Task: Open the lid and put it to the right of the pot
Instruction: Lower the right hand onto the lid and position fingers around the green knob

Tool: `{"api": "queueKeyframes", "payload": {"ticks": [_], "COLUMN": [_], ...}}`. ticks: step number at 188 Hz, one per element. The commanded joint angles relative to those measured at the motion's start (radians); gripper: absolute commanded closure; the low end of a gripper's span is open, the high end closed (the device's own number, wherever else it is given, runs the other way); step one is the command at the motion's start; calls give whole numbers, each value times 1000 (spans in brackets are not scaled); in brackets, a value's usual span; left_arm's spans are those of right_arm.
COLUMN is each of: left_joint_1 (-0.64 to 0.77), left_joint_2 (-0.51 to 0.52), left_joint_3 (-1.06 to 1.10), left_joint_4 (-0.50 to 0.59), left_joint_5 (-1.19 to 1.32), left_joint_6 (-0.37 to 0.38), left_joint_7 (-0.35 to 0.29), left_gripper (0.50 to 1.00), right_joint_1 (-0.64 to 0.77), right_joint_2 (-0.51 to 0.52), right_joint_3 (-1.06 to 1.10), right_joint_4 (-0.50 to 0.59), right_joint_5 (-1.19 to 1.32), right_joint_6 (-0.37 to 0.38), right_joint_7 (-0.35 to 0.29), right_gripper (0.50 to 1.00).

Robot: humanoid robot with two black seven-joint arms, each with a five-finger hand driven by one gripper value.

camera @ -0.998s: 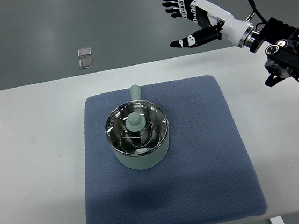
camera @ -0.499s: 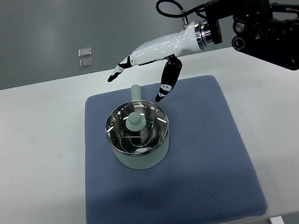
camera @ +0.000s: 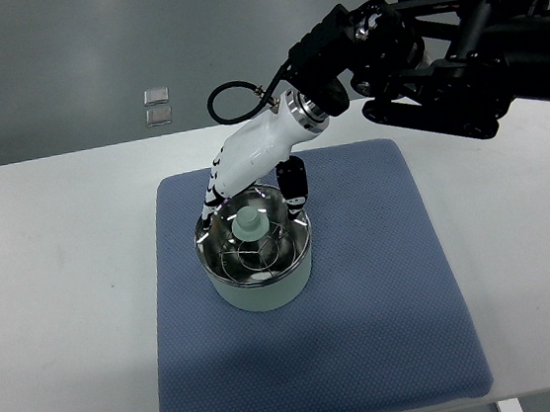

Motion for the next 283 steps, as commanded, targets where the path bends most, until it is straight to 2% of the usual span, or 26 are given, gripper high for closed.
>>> {"api": "queueKeyframes", "payload": {"ticks": [1,41,163,229,283], "left_joint_1": [0,0,0,0,0], "left_joint_2": [0,0,0,0,0], "left_joint_3": [0,0,0,0,0], "left_joint_4": [0,0,0,0,0], "left_joint_5": [0,0,0,0,0], "left_joint_6": [-1,1,1,-1,-1], "left_joint_7": [0,0,0,0,0], "left_gripper": [500,500,500,500,500], "right_joint_1": [-1,4,22,4,-55], "right_joint_2": [13,13,-2,-3,-2], "right_joint_3": [-14,-68,-92,-73,-46], "right_joint_4": [-6,-22,-23,-35,-61], "right_joint_5": [-25,-63,-39,119,138], "right_joint_6": [-10,-69,-58,-69,-153], "right_joint_7": [0,0,0,0,0], "right_gripper": [572,572,574,574,576]}}
